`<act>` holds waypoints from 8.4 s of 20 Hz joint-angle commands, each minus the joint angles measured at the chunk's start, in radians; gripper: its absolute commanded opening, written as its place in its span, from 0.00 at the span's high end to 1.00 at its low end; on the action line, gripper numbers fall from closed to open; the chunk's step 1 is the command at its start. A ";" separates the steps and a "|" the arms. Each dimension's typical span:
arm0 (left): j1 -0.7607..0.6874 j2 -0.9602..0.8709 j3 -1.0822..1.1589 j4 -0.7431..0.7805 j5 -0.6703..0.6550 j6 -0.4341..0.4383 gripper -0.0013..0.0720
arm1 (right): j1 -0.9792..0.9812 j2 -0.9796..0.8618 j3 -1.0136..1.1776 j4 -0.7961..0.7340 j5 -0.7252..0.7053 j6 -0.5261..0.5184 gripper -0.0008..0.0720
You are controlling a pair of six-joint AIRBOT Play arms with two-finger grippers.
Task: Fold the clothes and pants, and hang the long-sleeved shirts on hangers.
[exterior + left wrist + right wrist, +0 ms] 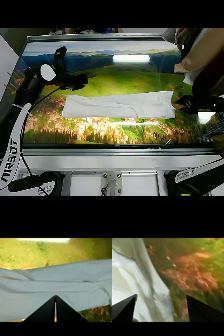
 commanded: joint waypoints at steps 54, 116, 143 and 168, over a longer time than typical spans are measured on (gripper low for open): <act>-0.105 -0.439 0.467 0.000 -0.099 0.114 0.98 | 0.861 0.258 0.643 -0.293 0.238 0.462 0.97; 0.095 0.367 -0.190 0.033 -0.025 0.128 0.98 | 0.536 0.380 -0.042 -0.162 -0.520 0.233 0.97; 0.095 0.367 -0.190 0.026 -0.071 0.128 0.98 | 0.155 1.044 -0.823 -0.489 -0.161 0.800 0.25; 0.095 0.367 -0.190 0.026 -0.071 0.128 0.98 | 0.807 0.916 -0.373 -0.069 -0.246 -0.097 0.98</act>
